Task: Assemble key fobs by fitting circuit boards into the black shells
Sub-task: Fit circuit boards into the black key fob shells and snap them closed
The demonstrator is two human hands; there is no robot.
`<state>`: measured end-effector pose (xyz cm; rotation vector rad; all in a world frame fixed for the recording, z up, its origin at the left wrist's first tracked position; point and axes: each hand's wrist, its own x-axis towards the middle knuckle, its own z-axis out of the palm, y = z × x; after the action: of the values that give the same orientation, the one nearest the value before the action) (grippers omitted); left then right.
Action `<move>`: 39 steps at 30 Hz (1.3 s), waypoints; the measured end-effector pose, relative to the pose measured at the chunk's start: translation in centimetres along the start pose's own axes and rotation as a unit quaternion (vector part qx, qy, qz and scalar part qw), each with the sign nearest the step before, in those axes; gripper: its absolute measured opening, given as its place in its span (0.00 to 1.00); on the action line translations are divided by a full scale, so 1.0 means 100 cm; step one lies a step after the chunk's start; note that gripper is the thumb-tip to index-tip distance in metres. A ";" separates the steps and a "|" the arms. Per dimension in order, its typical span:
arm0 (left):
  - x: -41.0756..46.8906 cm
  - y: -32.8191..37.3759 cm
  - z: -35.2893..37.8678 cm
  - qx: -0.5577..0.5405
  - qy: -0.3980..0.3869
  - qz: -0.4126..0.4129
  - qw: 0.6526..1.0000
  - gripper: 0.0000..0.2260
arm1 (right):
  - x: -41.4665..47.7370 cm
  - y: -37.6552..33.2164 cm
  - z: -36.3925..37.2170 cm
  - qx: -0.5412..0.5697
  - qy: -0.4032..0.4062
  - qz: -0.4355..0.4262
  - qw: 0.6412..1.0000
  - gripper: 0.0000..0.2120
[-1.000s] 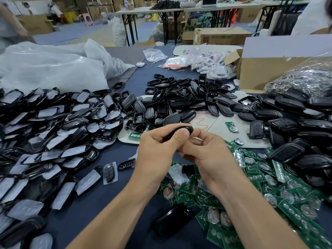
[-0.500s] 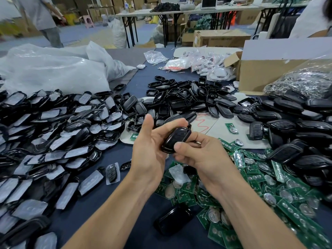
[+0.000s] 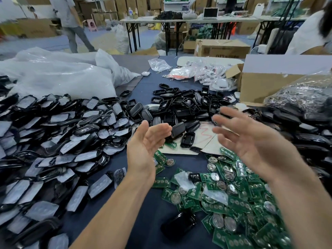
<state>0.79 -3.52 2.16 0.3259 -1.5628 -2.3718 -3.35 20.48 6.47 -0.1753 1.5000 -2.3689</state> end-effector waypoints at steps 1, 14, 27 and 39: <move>0.000 0.001 0.001 0.008 0.004 0.004 1.000 0.25 | 0.007 0.006 0.009 -0.065 0.032 0.001 0.997 0.21; 0.013 -0.001 -0.005 0.180 0.102 0.033 0.978 0.13 | 0.087 0.085 0.074 -0.681 0.054 -0.096 0.724 0.22; -0.008 -0.014 0.013 0.271 -0.083 0.079 0.956 0.12 | 0.014 0.078 0.049 -0.254 0.106 -0.054 0.960 0.09; 0.016 -0.002 -0.006 0.105 0.142 0.025 0.984 0.08 | 0.000 0.097 0.070 -0.636 -0.035 -0.139 0.758 0.17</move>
<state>-0.50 -4.51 1.69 0.6316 -1.6597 -2.0211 0.63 10.74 0.83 -0.8041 2.8919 -1.0017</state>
